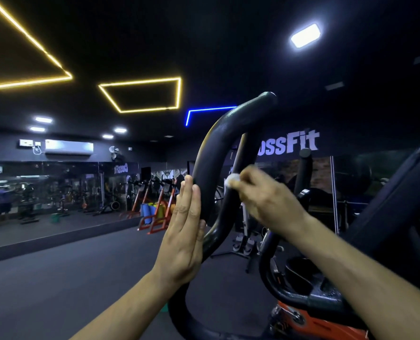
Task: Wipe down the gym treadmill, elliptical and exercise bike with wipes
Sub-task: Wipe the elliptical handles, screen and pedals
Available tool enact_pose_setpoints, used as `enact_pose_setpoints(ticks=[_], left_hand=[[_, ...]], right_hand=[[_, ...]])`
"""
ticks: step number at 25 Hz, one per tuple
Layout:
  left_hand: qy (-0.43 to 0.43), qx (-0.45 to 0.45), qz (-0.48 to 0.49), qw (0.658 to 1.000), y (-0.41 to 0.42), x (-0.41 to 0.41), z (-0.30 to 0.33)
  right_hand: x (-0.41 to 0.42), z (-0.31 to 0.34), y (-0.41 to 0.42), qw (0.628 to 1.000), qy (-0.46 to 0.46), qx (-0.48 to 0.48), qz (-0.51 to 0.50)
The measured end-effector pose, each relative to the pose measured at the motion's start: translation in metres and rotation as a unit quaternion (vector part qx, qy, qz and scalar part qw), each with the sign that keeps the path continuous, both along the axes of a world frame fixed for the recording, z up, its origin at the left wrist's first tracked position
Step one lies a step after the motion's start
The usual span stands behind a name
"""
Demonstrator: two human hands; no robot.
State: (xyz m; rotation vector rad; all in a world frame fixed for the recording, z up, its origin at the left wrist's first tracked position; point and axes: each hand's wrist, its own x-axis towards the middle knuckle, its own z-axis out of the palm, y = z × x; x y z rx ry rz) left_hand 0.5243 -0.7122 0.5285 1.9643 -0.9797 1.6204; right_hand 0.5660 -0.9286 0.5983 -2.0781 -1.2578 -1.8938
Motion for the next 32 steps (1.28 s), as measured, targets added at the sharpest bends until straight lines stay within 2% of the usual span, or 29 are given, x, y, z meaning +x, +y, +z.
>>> enact_pose_setpoints(ticks=[3, 5, 13, 16, 20, 23, 25, 28, 30, 32], left_hand=[[0.000, -0.003, 0.007, 1.000, -0.002, 0.000, 0.000], [0.001, -0.003, 0.008, 1.000, -0.004, -0.001, 0.000], [0.008, -0.004, 0.005, 1.000, -0.002, -0.001, -0.001], [0.008, -0.006, 0.012, 1.000, -0.001, 0.001, -0.001], [0.012, -0.012, 0.014, 1.000, -0.002, 0.000, -0.003], [0.007, -0.008, 0.010, 1.000, -0.002, 0.000, -0.003], [-0.001, 0.000, 0.009, 1.000, -0.001, 0.001, -0.002], [0.013, 0.013, 0.009, 1.000, 0.000, -0.002, -0.002], [0.022, 0.054, 0.023, 0.998, 0.005, -0.009, 0.009], [0.006, 0.112, 0.035, 0.993, 0.007, -0.017, 0.041]], right_hand=[[-0.012, 0.058, -0.015, 0.994, -0.046, 0.098, 0.011], [-0.012, 0.067, -0.016, 0.991, -0.058, 0.122, 0.013], [0.020, -0.068, 0.025, 0.996, 0.050, 0.065, 0.037], [0.014, -0.038, 0.012, 0.999, 0.033, 0.036, 0.024], [0.008, 0.010, -0.004, 0.994, 0.003, 0.109, 0.027], [0.013, -0.018, 0.010, 0.994, 0.022, 0.092, 0.050], [0.014, -0.046, 0.013, 0.990, 0.071, 0.076, 0.095], [0.010, -0.067, 0.010, 0.967, 0.108, 0.157, 0.167], [0.009, -0.071, 0.015, 0.969, 0.107, 0.157, 0.157], [0.016, -0.074, 0.025, 0.983, 0.077, 0.125, 0.108]])
